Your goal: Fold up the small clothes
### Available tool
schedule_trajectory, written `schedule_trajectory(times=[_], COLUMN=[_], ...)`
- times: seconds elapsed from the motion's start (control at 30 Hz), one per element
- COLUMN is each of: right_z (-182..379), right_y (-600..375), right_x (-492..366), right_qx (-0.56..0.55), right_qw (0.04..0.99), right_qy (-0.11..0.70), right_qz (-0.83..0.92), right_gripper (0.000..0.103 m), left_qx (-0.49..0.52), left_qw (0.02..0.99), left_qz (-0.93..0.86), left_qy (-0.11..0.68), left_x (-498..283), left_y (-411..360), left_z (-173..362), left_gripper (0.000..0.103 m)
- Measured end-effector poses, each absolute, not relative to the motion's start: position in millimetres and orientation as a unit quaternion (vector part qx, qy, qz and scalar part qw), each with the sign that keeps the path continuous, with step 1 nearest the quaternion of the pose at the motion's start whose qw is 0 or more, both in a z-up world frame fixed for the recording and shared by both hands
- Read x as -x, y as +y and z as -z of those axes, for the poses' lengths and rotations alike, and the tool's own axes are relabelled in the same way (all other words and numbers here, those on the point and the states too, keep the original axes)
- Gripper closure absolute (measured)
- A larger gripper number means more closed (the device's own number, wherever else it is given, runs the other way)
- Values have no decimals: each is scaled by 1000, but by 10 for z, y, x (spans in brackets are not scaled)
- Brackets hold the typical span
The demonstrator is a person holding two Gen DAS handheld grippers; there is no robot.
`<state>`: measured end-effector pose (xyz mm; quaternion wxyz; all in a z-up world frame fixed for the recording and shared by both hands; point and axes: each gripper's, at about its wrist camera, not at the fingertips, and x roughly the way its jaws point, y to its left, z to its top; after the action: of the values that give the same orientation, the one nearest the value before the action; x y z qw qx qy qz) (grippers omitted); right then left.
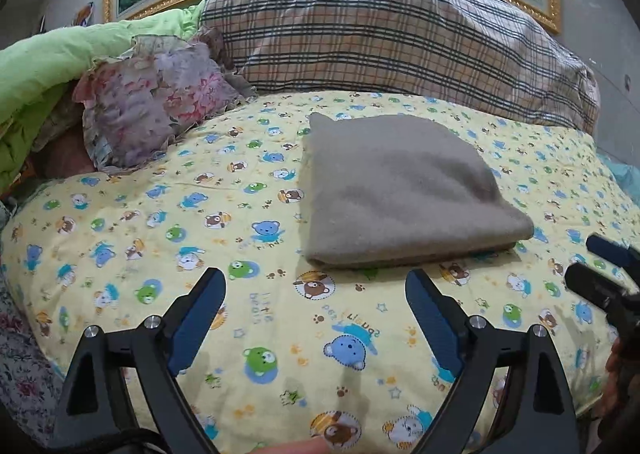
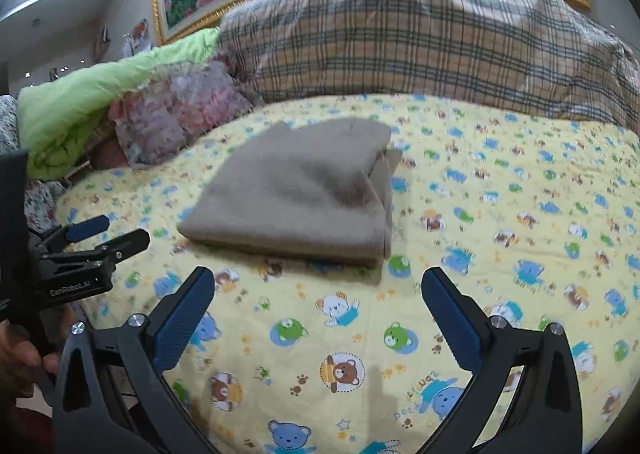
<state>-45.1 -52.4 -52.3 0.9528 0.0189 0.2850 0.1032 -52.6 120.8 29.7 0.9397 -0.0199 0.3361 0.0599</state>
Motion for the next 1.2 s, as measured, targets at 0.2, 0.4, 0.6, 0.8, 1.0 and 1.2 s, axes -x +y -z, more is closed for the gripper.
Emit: schedule_trajectory(times=[0.2,0.4,0.6,0.8,1.0,1.2], right_z=[820,907,949,946,934,897], right_y=[-547,-590,-608,-551,-556,-547], right_x=[335,256,116,76,53,27], right_qx=[-48,-55,-51,-43,-42,-41], right_qw=[946,946,946,946,946,948], right_qy=[309,313,314,312,313,308], right_qz=[-84,-66,-66,-71,-70,-75], right_gripper=[0,0,0,0,0,0], left_qx=[27,15,21,21,18,18], left_qw=[935,922,921,919,922,927], left_qz=[-54,-76,-76,-72,-78,-81], left_qy=[348,379,381,386,379,366], left_x=[376,202,146,110,153,193], left_y=[1169,1171,1145,1133,1138,1160], left_z=[-82,70,60,17,-42,-107], left_gripper=[11,11,11,11,11,11])
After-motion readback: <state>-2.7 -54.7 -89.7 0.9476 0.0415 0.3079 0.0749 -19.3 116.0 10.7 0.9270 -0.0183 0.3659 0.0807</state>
